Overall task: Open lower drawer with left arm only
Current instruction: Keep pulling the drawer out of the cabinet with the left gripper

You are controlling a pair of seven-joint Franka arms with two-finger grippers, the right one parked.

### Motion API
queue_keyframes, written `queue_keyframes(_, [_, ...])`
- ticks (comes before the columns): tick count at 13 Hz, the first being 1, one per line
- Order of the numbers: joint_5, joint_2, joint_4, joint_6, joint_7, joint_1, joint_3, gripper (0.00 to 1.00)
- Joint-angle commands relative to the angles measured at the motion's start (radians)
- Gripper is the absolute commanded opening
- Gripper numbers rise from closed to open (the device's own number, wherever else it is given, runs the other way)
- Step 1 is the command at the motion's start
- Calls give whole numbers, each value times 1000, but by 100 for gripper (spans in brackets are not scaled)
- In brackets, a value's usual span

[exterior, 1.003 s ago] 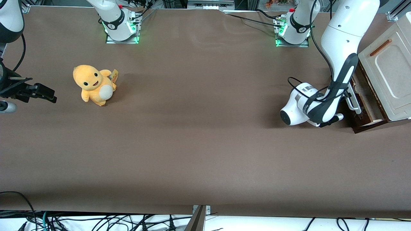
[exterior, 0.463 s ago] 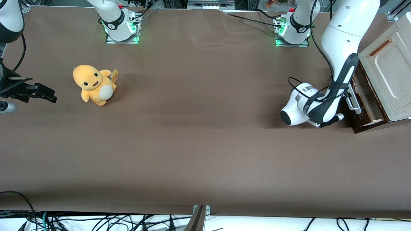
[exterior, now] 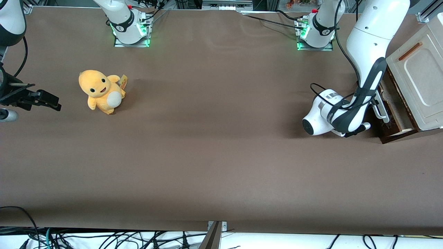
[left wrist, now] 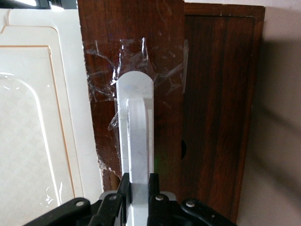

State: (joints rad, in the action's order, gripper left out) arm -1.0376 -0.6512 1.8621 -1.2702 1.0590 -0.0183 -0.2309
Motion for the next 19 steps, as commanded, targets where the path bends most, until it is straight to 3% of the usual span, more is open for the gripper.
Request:
queue_keyframes(1, [16,53,-20,110,-37,-15,-22,6])
queue_keyframes(11, [41,59,-21,143,-36,-3,-71,6])
queue_keyframes(12, [37,58,-20,140,-37,-2,-71,10])
queue_keyframes(13, [34,53,-20,138,-37,-2,-71,42])
queue_keyframes(15, [31,48,-20,132,-37,3,-71,82])
queue_keyframes(19, [36,50,-23,130,-36,4,-73,88])
